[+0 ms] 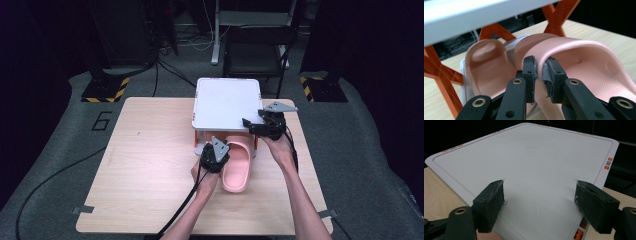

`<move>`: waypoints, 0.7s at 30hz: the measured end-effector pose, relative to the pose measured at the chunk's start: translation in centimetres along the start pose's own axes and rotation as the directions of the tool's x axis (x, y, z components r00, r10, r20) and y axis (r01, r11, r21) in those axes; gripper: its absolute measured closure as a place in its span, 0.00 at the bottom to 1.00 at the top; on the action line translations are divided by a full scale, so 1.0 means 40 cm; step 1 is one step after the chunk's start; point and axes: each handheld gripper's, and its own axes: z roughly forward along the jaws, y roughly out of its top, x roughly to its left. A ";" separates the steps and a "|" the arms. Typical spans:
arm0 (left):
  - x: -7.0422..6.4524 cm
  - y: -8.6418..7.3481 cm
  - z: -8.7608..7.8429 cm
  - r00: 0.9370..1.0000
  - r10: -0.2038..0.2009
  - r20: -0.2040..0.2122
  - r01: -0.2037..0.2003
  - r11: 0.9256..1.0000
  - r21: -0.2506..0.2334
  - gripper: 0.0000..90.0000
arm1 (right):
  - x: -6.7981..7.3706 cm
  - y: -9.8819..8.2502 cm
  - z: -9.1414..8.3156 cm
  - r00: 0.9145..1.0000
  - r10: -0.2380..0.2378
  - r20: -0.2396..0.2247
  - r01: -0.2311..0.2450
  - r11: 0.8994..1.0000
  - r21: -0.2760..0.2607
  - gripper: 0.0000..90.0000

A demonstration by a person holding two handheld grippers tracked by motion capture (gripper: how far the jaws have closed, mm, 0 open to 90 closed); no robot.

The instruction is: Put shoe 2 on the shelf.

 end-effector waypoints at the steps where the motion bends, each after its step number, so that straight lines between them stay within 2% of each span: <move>1: -0.001 -0.001 0.012 1.000 -0.006 -0.009 0.006 1.000 0.015 0.87 | -0.001 0.000 0.001 1.000 -0.003 0.002 0.003 1.000 -0.008 0.26; 3: -0.004 -0.003 0.027 1.000 -0.019 -0.015 0.019 1.000 0.015 0.87 | -0.001 -0.001 0.001 1.000 0.000 0.001 0.000 1.000 -0.007 0.26; 4: -0.009 -0.004 0.036 1.000 -0.013 -0.011 0.013 1.000 0.013 0.87 | 0.000 -0.001 0.001 1.000 0.004 0.003 -0.004 1.000 -0.007 0.26; 7: -0.019 -0.008 0.064 1.000 -0.008 0.016 0.007 0.999 0.034 0.87 | 0.001 -0.004 0.002 1.000 0.004 0.009 -0.004 1.000 -0.020 0.26; 8: -0.019 -0.014 0.075 1.000 -0.016 -0.005 0.017 0.999 0.046 0.87 | 0.001 -0.005 0.001 1.000 0.003 0.009 -0.003 1.000 -0.018 0.26; 10: -0.002 -0.017 0.087 0.997 -0.071 -0.009 0.072 0.996 0.059 0.87 | 0.001 -0.006 -0.001 1.000 0.012 0.024 -0.011 1.000 -0.013 0.26; 11: 0.002 -0.018 0.091 0.997 -0.078 -0.019 0.079 0.995 0.059 0.88 | 0.001 -0.007 -0.002 1.000 0.014 0.024 -0.013 1.000 -0.016 0.26; 15: -0.001 -0.012 0.105 0.995 -0.069 -0.070 0.074 0.994 0.082 0.88 | 0.003 -0.007 -0.001 1.000 0.011 0.022 -0.010 1.000 -0.023 0.27; 18: -0.011 -0.013 0.109 0.989 -0.070 -0.134 0.082 0.993 0.085 0.88 | 0.003 -0.007 -0.003 1.000 0.008 0.024 -0.008 1.000 -0.017 0.27; 20: -0.010 -0.012 0.112 0.985 -0.067 -0.160 0.082 0.993 0.088 0.88 | 0.003 -0.008 -0.003 1.000 0.008 0.025 -0.007 1.000 -0.017 0.27; 21: -0.007 -0.010 0.114 0.983 -0.080 -0.164 0.097 0.991 0.093 0.88 | 0.003 -0.008 -0.003 1.000 0.006 0.023 -0.005 1.000 -0.017 0.27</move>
